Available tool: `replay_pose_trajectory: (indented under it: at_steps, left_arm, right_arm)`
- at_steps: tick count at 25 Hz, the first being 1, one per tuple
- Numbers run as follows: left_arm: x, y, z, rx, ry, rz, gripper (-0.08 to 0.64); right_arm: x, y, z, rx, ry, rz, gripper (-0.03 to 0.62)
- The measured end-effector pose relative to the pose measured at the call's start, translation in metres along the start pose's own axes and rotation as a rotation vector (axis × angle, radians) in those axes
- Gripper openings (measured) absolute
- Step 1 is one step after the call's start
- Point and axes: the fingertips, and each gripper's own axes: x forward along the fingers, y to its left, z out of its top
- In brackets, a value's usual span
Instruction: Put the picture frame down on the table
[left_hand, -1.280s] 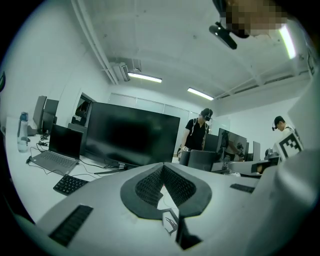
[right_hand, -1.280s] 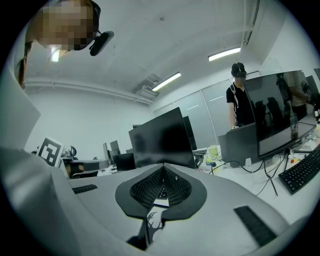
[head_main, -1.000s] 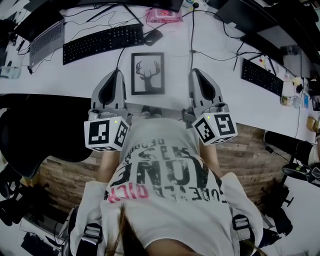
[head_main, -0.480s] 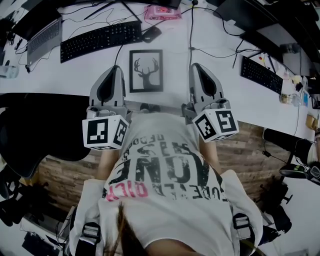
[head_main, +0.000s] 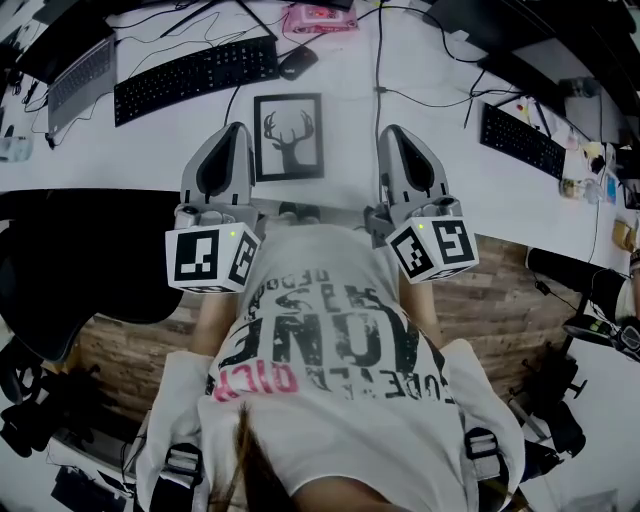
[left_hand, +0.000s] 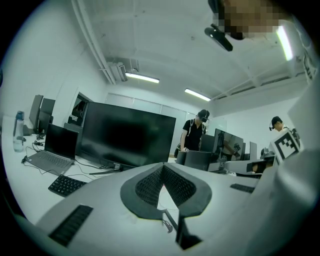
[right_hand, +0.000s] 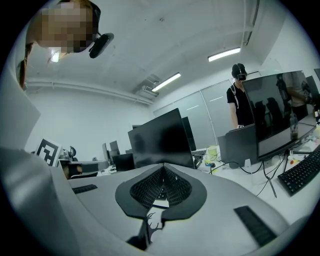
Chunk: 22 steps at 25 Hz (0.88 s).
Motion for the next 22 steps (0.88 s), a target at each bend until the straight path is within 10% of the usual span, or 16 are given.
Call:
replay_pose_trajectory:
  at_steps: [22]
  left_arm:
    - [0.0001, -0.0029, -0.0062, -0.019, 0.016, -0.015, 0.003]
  right_arm:
    - [-0.0051, 0.0000, -0.0071, 0.000, 0.020, -0.011, -0.002]
